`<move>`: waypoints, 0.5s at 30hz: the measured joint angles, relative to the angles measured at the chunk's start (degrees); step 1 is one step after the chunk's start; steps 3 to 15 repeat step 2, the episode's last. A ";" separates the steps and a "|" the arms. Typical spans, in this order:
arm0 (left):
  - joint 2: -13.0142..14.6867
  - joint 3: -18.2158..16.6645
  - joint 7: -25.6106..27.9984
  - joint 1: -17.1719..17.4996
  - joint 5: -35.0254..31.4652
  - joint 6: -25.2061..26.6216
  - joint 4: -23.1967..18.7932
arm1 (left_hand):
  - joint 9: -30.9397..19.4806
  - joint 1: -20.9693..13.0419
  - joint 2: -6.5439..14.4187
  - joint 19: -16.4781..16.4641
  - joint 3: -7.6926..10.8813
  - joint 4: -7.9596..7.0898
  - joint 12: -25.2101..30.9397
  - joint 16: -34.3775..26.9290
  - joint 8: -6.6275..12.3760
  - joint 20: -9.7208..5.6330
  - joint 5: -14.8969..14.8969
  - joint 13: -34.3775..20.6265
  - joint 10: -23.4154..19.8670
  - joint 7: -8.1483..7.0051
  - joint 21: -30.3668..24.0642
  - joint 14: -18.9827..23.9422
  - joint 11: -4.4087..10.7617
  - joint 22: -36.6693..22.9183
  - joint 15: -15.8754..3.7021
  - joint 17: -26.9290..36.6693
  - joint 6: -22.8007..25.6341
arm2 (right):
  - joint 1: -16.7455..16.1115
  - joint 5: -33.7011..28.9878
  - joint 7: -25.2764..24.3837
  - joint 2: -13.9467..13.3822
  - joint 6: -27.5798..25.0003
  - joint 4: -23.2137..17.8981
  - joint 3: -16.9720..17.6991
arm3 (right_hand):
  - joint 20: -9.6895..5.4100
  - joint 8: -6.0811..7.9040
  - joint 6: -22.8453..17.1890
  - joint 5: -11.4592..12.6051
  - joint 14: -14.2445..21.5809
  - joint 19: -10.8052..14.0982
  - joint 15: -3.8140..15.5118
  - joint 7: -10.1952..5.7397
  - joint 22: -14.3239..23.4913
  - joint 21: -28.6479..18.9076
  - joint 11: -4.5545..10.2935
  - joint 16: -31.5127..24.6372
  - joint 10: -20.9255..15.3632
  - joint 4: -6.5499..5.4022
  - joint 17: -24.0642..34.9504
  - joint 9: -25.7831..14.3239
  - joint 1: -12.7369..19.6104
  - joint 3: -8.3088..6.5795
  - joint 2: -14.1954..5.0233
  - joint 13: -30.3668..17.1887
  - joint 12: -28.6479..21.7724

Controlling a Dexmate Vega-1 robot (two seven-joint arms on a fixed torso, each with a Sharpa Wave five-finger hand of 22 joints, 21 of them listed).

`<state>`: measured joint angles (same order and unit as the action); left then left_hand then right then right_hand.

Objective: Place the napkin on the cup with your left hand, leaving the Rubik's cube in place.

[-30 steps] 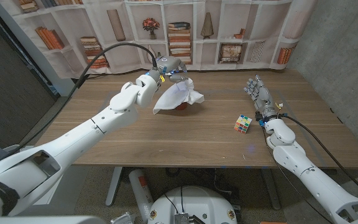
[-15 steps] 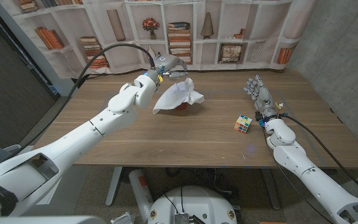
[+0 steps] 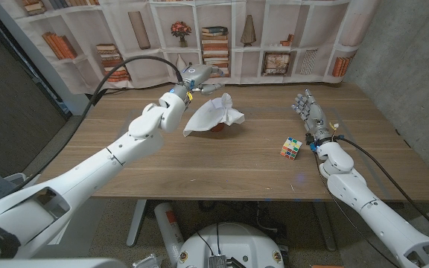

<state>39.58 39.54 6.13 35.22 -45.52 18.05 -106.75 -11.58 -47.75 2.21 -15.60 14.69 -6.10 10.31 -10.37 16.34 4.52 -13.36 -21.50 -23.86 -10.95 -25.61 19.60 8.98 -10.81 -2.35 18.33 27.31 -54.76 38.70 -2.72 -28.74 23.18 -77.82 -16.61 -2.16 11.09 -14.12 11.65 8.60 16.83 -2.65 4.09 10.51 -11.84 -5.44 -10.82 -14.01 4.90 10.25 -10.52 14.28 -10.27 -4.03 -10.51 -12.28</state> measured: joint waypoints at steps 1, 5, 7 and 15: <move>-0.02 -0.03 0.13 0.03 0.03 -0.02 0.05 | -0.03 -0.23 0.23 0.00 0.18 -0.18 0.00 0.00 -0.04 0.01 0.00 0.02 0.00 0.00 0.01 0.00 0.00 0.00 0.00 0.00 0.00 | 0.02 0.00 0.00 0.02 -0.01 0.04 -0.01 | 0.00 0.00 0.00 0.00 0.00 0.00 0.00 0.00 0.00 0.00 0.00 0.00 0.00 0.00 0.00 0.00 0.00 0.00 0.00 0.00 0.00; -0.10 -0.08 0.63 0.10 0.11 -0.17 0.19 | -0.03 -0.31 0.31 0.21 0.24 -0.24 0.00 0.00 -0.04 0.21 0.00 0.19 0.00 0.00 0.38 -0.17 0.00 0.00 -0.17 0.00 0.00 | 0.11 -0.01 -0.01 0.07 -0.03 0.12 -0.05 | 0.00 0.00 0.00 0.00 0.00 0.00 0.00 0.00 0.00 0.00 0.00 0.00 0.00 0.00 0.00 0.00 0.00 0.00 0.00 0.00 0.00; -0.10 -0.08 0.63 0.10 0.11 -0.17 0.19 | -0.03 -0.31 0.31 0.21 0.24 -0.24 0.00 0.00 -0.04 0.21 0.00 0.19 0.00 0.00 0.38 -0.17 0.00 0.00 -0.17 0.00 0.00 | 0.11 -0.01 -0.01 0.07 -0.03 0.12 -0.05 | 0.00 0.00 0.00 0.00 0.00 0.00 0.00 0.00 0.00 0.00 0.00 0.00 0.00 0.00 0.00 0.00 0.00 0.00 0.00 0.00 0.00; -0.10 -0.08 0.63 0.10 0.11 -0.17 0.19 | -0.03 -0.31 0.31 0.21 0.24 -0.24 0.00 0.00 -0.04 0.21 0.00 0.19 0.00 0.00 0.38 -0.17 0.00 0.00 -0.17 0.00 0.00 | 0.11 -0.01 -0.01 0.07 -0.03 0.12 -0.05 | 0.00 0.00 0.00 0.00 0.00 0.00 0.00 0.00 0.00 0.00 0.00 0.00 0.00 0.00 0.00 0.00 0.00 0.00 0.00 0.00 0.00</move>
